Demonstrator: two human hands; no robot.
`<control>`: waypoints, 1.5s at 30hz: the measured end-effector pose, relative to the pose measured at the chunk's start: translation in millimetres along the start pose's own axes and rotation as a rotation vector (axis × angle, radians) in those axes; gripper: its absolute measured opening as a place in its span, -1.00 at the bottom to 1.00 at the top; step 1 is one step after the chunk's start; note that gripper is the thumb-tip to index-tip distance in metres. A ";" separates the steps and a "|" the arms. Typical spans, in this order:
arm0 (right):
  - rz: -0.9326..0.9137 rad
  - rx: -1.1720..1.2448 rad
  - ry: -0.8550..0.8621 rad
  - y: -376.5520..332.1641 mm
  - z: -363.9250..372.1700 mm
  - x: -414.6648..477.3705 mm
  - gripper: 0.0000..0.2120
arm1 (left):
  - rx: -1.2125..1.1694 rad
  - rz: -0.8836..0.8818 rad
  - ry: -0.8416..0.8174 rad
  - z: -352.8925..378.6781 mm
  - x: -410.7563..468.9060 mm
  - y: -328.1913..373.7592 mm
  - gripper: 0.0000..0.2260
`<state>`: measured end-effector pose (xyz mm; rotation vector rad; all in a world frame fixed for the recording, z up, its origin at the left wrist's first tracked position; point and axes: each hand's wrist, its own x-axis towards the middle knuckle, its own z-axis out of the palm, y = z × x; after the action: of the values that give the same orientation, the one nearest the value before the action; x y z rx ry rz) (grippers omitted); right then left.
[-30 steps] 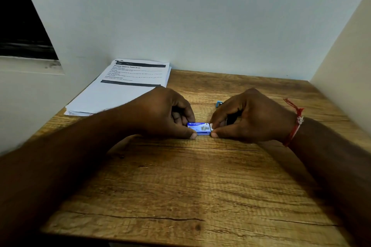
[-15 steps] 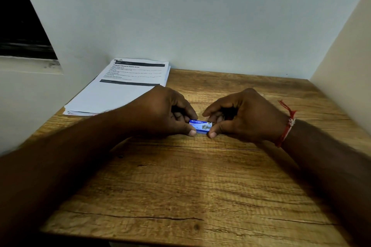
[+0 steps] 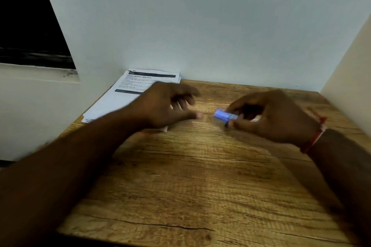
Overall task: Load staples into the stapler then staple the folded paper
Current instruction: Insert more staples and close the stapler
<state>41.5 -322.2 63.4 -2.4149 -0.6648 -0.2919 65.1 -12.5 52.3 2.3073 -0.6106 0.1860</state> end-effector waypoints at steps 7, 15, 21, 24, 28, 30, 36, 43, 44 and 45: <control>0.577 -0.239 0.518 122.3 -57.6 0.2 -0.79 | 0.571 -0.609 0.303 -84.2 18.0 -111.5 -0.15; 0.884 -0.251 0.545 174.1 -63.8 -17.6 -0.73 | 0.507 -0.814 0.223 -74.7 14.5 -161.1 -0.07; 0.896 -0.271 0.512 173.3 -57.0 -13.3 -0.68 | 0.589 -0.722 0.265 -74.4 22.6 -172.6 -0.13; 0.897 -0.278 0.511 172.7 -55.2 -12.2 -0.68 | 0.606 -0.702 0.299 -74.4 22.5 -172.4 -0.23; 0.904 -0.286 0.488 172.0 -56.8 -13.4 -0.68 | 0.630 -0.699 0.290 -72.4 21.5 -163.5 -0.28; 0.912 -0.289 0.469 170.8 -58.0 -13.6 -0.62 | 0.635 -0.694 0.295 -71.9 21.0 -159.4 -0.29; 0.852 -0.320 0.485 163.3 -58.7 -6.2 -0.50 | 0.618 -0.691 0.327 -71.4 20.7 -157.8 -0.27; 0.742 -0.306 0.476 147.3 -47.2 8.3 -0.44 | 0.490 -0.737 0.343 -81.5 20.6 -173.1 -0.29; 0.727 -0.307 0.473 143.8 -45.5 9.7 -0.44 | 0.469 -0.742 0.347 -81.7 20.7 -174.5 -0.30; 0.709 -0.311 0.470 140.7 -43.8 10.8 -0.44 | 0.446 -0.749 0.354 -81.9 21.4 -176.7 -0.33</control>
<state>122.5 -441.5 31.3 -2.5472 0.4732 -0.6582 172.1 145.6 8.3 2.6609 0.5313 0.3818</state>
